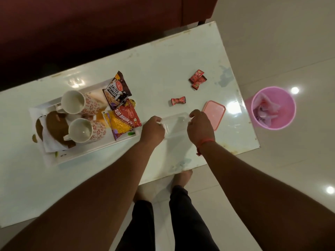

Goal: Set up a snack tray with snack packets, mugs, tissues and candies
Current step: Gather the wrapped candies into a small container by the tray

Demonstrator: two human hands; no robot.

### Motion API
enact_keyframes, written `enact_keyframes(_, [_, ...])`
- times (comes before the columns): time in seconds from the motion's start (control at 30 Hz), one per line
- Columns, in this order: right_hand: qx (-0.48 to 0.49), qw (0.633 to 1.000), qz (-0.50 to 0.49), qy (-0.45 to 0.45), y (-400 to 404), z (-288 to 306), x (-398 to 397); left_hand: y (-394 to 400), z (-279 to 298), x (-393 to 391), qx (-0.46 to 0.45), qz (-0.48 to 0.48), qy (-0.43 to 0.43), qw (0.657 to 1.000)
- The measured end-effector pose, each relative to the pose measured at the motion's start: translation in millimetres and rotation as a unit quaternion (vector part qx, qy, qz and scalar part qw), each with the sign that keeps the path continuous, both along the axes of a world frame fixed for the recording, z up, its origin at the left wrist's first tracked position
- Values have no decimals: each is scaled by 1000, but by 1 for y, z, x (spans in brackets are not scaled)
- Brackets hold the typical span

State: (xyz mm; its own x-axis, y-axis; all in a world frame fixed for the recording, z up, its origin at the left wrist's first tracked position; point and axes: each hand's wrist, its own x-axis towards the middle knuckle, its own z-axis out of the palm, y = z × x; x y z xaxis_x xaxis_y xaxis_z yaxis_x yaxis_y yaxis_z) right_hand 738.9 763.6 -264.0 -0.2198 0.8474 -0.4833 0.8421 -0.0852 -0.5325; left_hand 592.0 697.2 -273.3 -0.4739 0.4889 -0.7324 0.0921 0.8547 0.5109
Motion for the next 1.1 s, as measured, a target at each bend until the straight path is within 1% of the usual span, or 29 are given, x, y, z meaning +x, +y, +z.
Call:
enact_keyframes(0.1, [21, 999, 24, -18, 21, -2, -5, 7, -2, -8, 6, -15, 3, 1000])
enact_keyframes(0.2, [90, 995, 47, -2, 52, -6, -9, 11, -5, -10, 21, -3, 20, 1000])
enact_keyframes(0.27, [113, 987, 112, 7, 77, -12, -18, 10, -6, -12, 27, -2, 39, 999])
enact_keyframes(0.33, [90, 973, 211, -5, 103, -17, -30, 10, -7, -15, 29, 18, 47, 998])
enact_keyframes(0.37, [71, 959, 272, -28, 114, -18, -37, 11, -7, -16, 28, 33, 49, 998])
enact_keyframes(0.4, [59, 937, 339, -61, 123, -18, -44, 11, -7, -18, 25, 45, 53, 997])
enact_keyframes(0.47, [62, 882, 452, -118, 134, -15, -57, 12, -9, -22, 23, 53, 57, 997])
enact_keyframes(0.53, [75, 843, 511, -147, 134, -11, -66, 11, -9, -24, 27, 47, 59, 997])
enact_keyframes(0.57, [80, 831, 528, -158, 131, -10, -68, 11, -9, -24, 31, 41, 63, 997])
enact_keyframes(0.6, [83, 827, 530, -167, 129, -10, -69, 12, -8, -25, 32, 36, 69, 996])
enact_keyframes(0.63, [87, 834, 517, -170, 127, -11, -69, 13, -8, -26, 32, 31, 76, 996])
enact_keyframes(0.7, [86, 876, 445, -166, 127, -14, -63, 18, -5, -29, 32, 18, 91, 995])
enact_keyframes(0.77, [65, 933, 329, -134, 127, -17, -57, 24, -3, -35, 38, -12, 117, 992])
enact_keyframes(0.8, [59, 955, 268, -111, 126, -18, -54, 27, -1, -39, 39, -30, 133, 990])
enact_keyframes(0.87, [76, 978, 180, -73, 123, -21, -49, 35, 3, -46, 37, -54, 162, 985])
enact_keyframes(0.93, [108, 981, 153, -51, 118, -24, -46, 40, 6, -51, 27, -60, 179, 982])
enact_keyframes(0.97, [116, 979, 161, -44, 116, -25, -46, 42, 7, -52, 22, -62, 182, 981])
enact_keyframes(1.03, [102, 967, 224, -59, 112, -29, -49, 42, 8, -53, 15, -68, 183, 981])
enact_keyframes(1.1, [90, 942, 305, -105, 108, -34, -53, 41, 8, -53, 13, -74, 184, 980])
